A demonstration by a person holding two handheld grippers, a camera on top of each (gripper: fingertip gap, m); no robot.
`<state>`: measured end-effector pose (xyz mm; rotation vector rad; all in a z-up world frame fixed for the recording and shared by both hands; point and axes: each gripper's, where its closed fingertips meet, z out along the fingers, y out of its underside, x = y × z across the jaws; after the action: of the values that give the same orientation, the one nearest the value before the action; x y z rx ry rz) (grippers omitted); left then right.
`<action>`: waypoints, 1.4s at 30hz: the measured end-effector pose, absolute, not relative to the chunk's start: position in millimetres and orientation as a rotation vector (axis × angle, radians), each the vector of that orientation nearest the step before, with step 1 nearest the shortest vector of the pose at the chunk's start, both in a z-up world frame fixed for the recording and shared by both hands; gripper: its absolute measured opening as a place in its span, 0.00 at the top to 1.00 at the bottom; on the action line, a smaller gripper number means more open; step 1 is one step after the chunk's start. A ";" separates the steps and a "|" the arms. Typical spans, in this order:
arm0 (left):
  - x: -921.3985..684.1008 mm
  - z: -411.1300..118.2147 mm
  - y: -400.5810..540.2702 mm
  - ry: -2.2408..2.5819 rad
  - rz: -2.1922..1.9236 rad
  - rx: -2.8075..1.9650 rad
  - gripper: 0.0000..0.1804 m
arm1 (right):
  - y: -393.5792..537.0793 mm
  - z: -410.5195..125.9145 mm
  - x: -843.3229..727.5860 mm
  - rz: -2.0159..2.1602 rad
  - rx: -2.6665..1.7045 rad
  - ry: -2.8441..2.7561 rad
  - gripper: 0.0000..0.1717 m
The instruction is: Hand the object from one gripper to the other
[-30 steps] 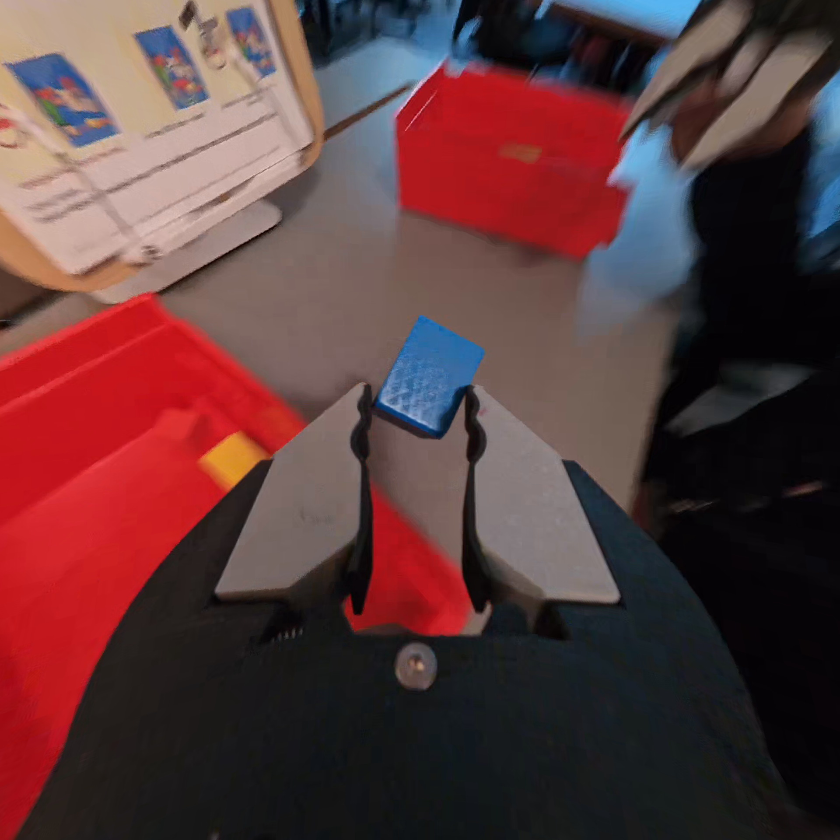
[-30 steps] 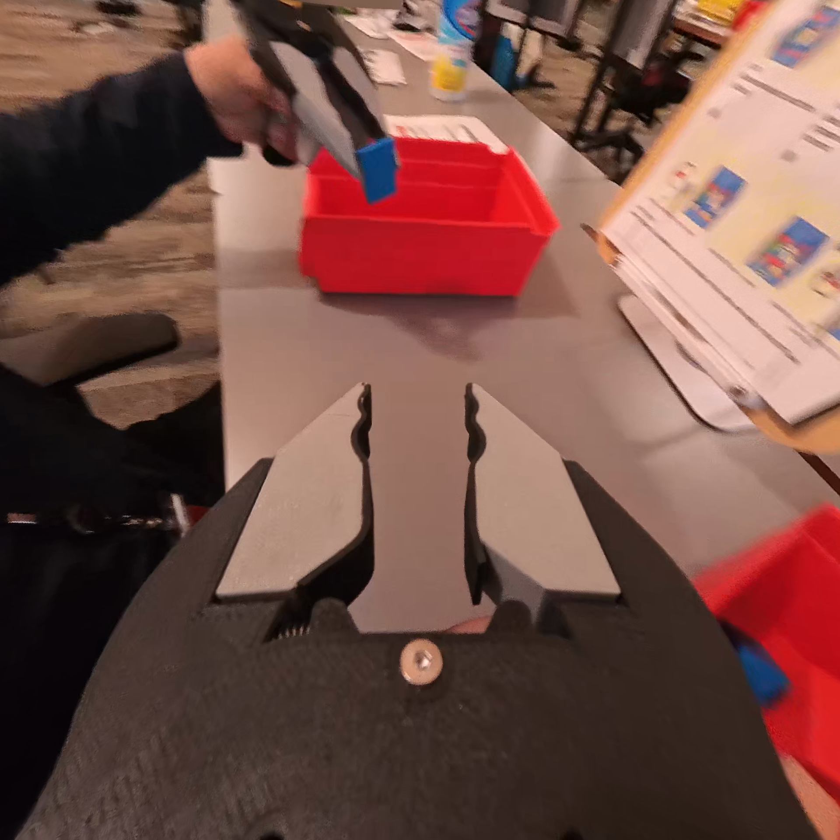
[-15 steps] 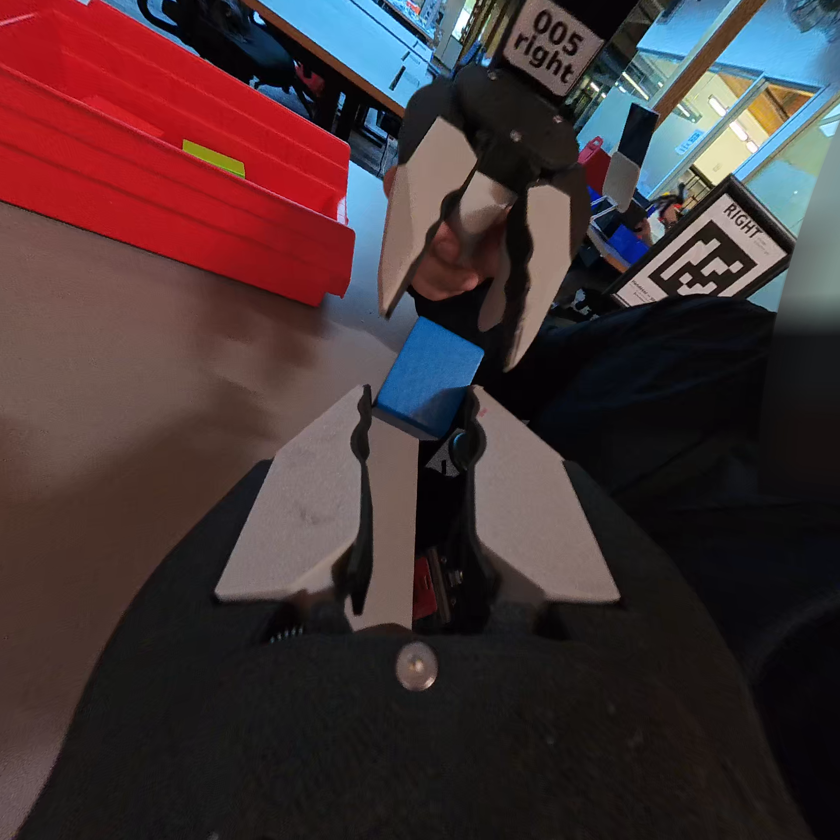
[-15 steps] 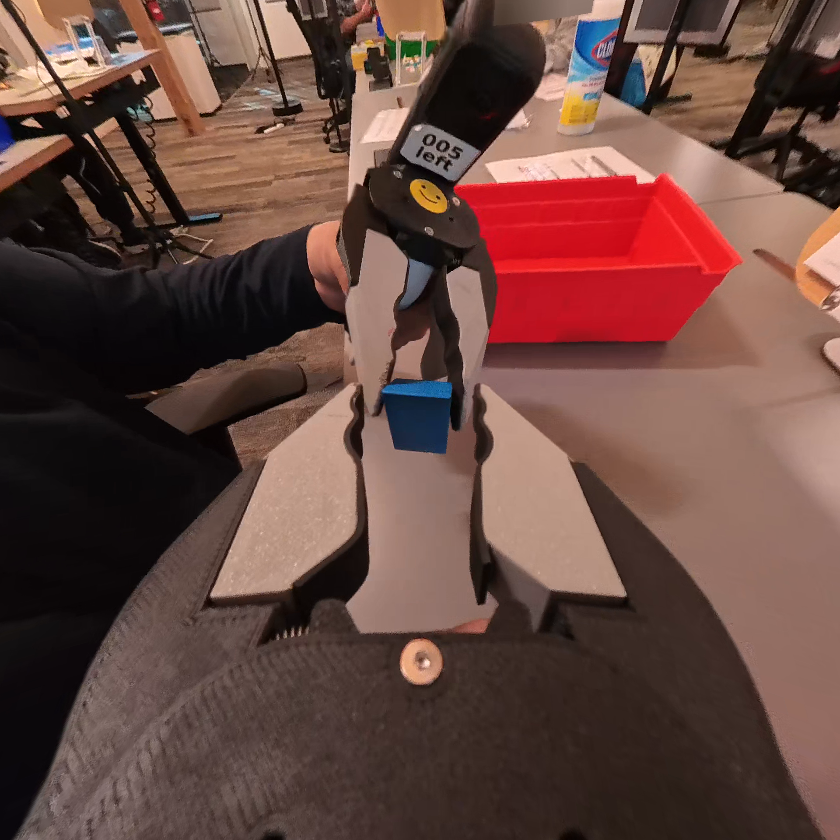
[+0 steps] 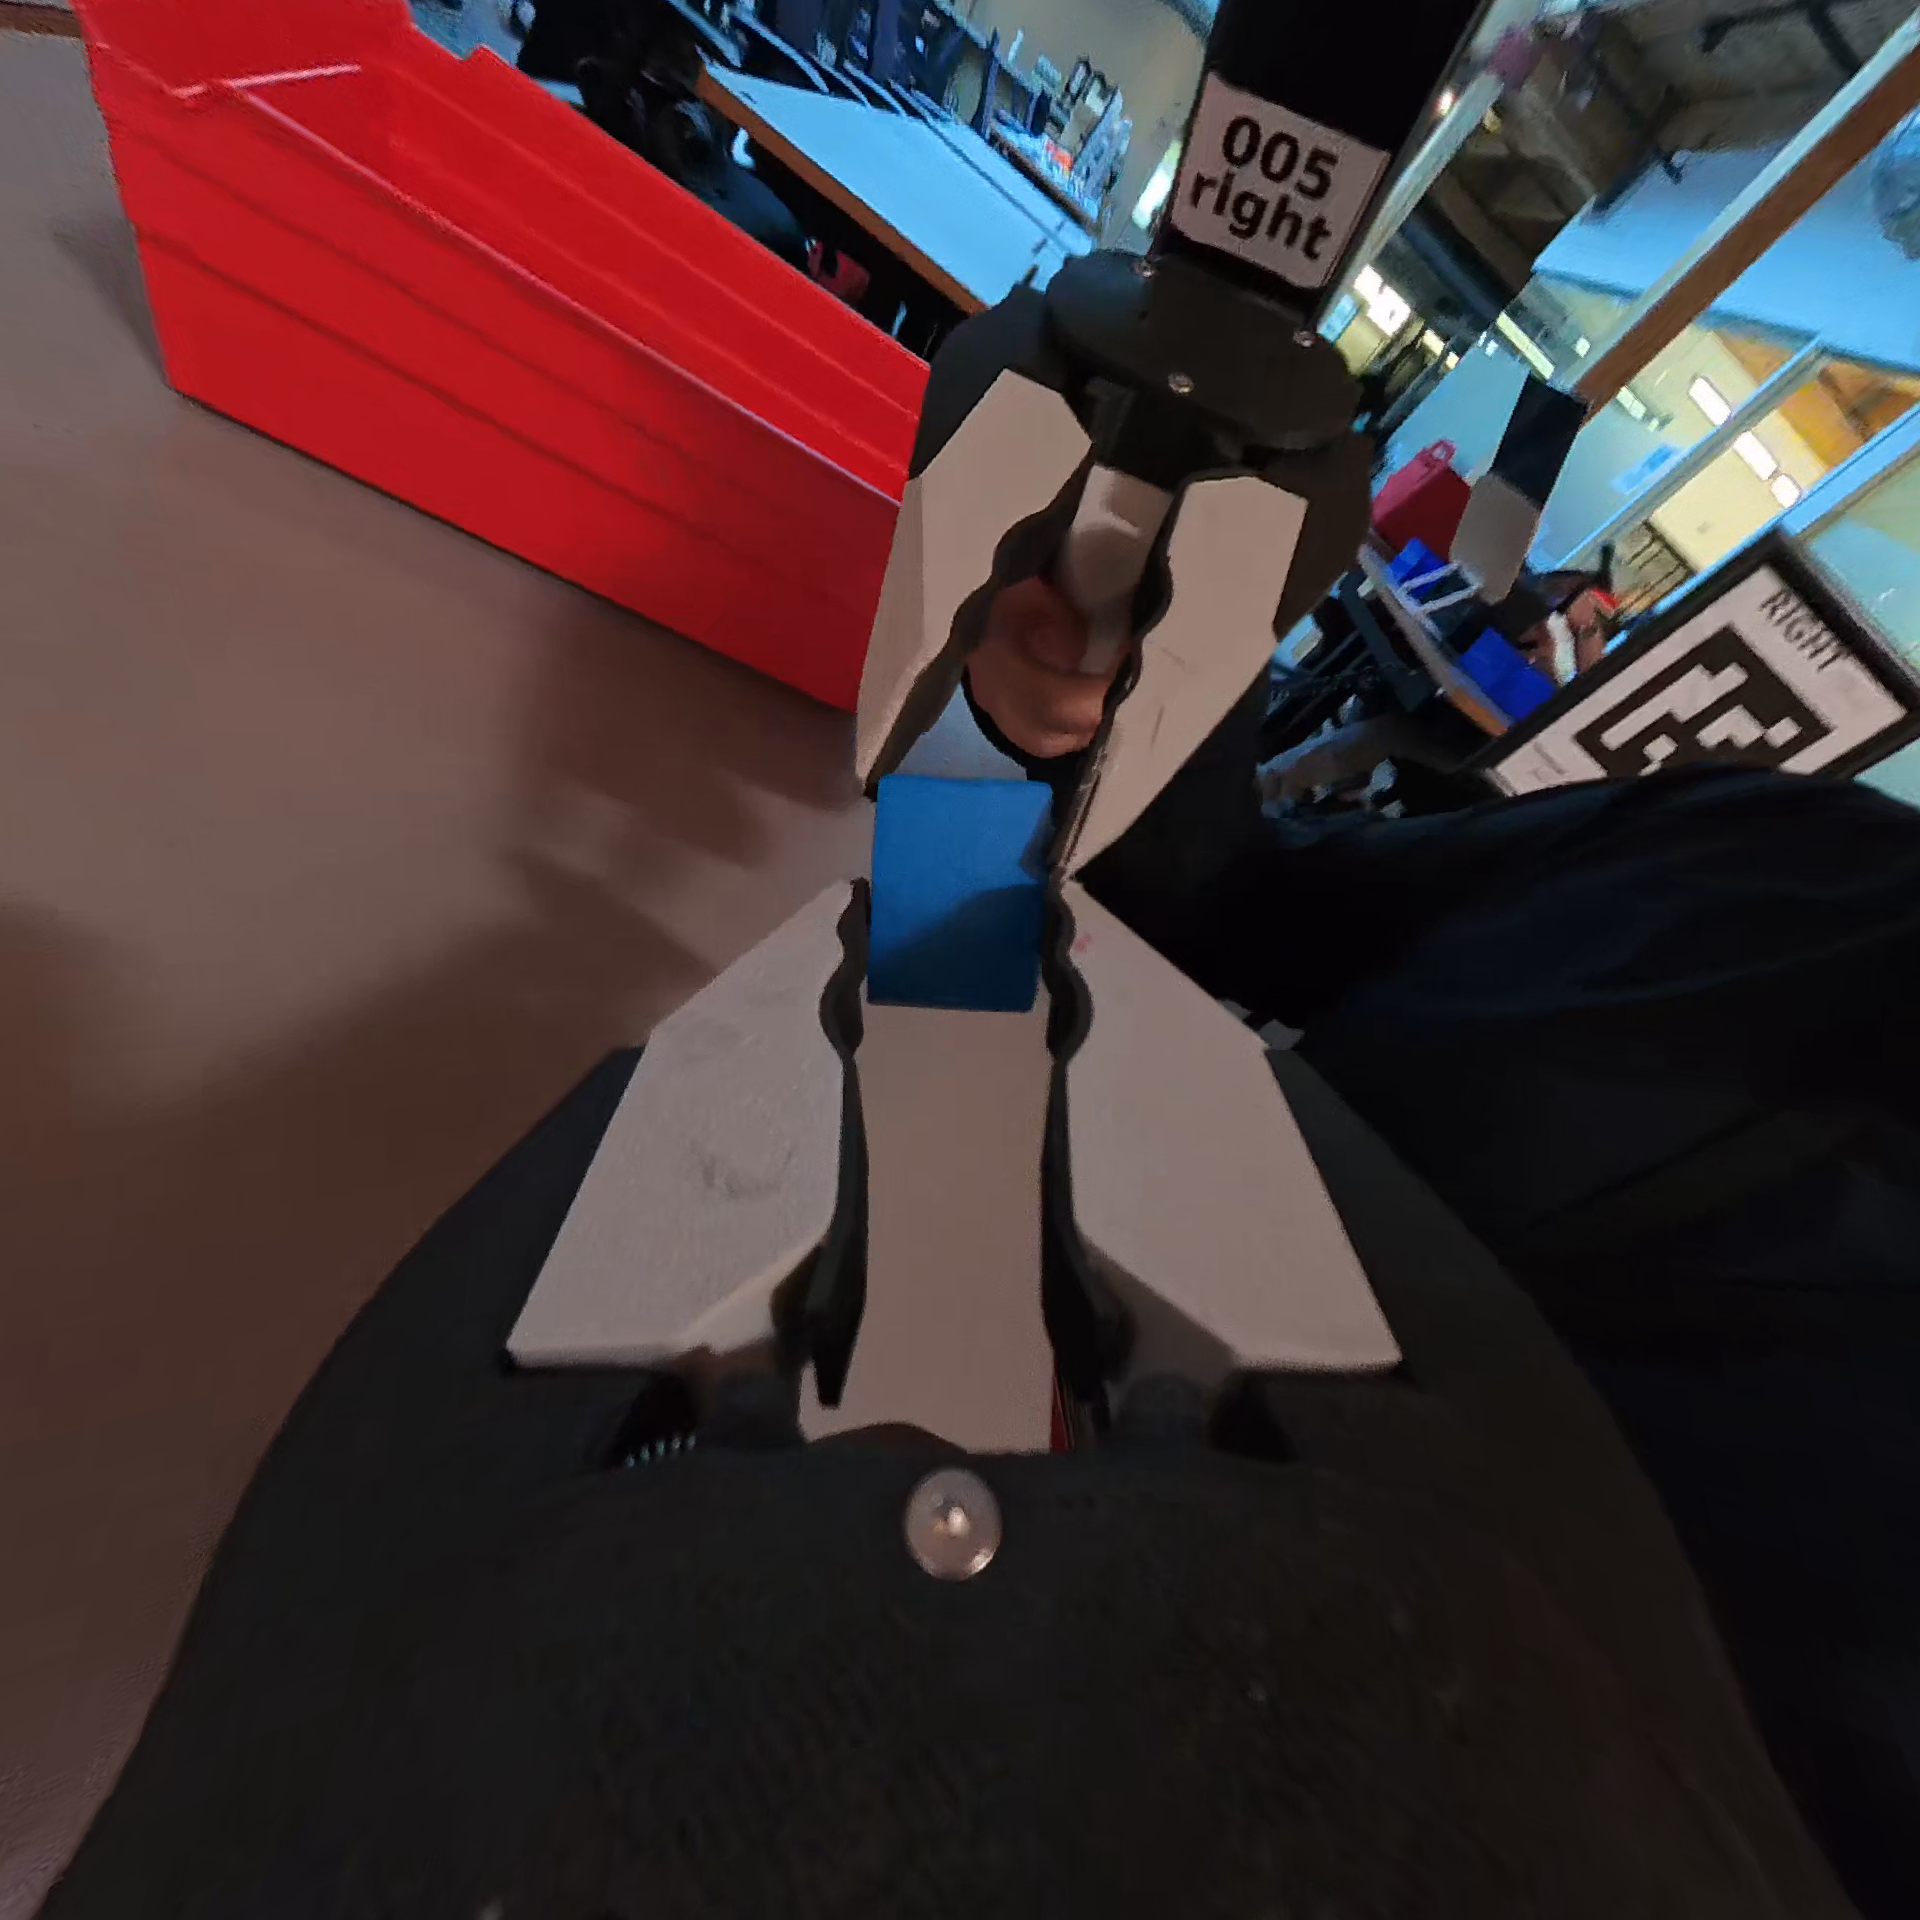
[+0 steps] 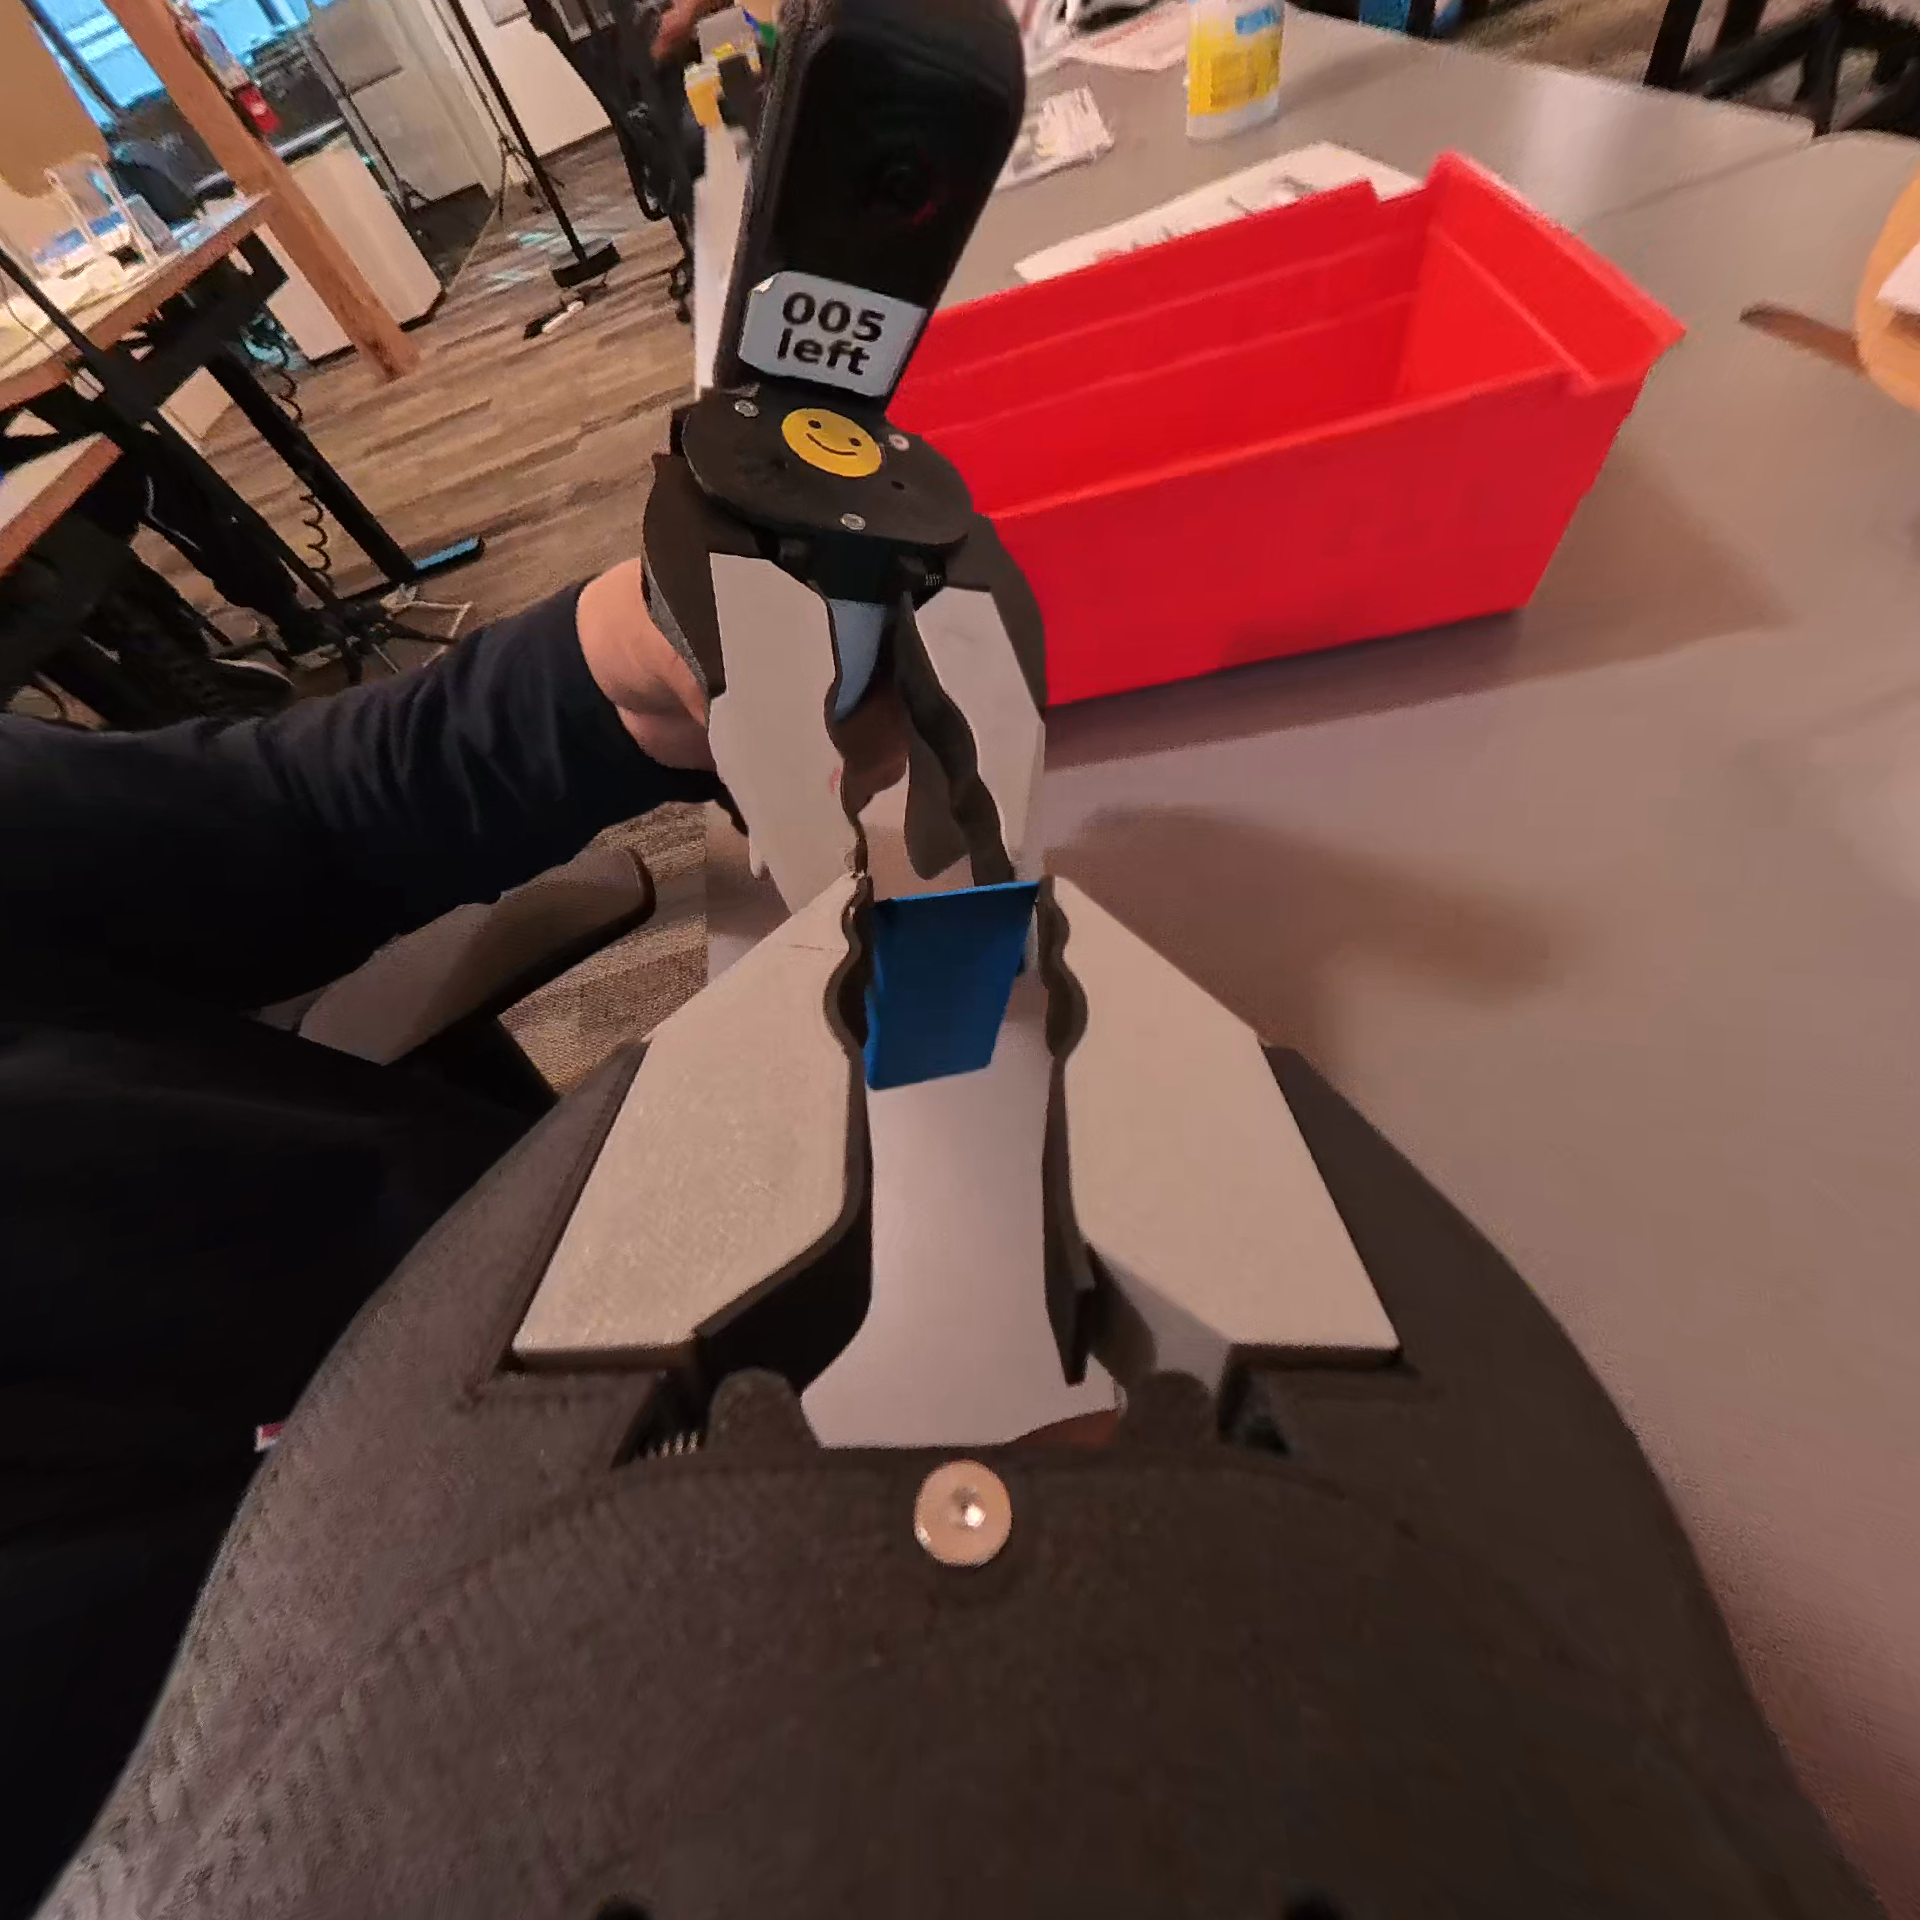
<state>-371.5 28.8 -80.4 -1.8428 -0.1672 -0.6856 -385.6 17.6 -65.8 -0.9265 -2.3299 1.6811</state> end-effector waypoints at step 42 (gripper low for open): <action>-381.1 -44.4 24.2 -0.251 -0.602 -1.535 0.85 | 18.4 -73.9 -370.9 1.738 -0.842 -2.492 0.83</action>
<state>-381.1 24.2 -44.4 -1.5350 -0.2514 -0.6016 -370.9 18.4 -73.9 -0.8425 -2.4916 1.7377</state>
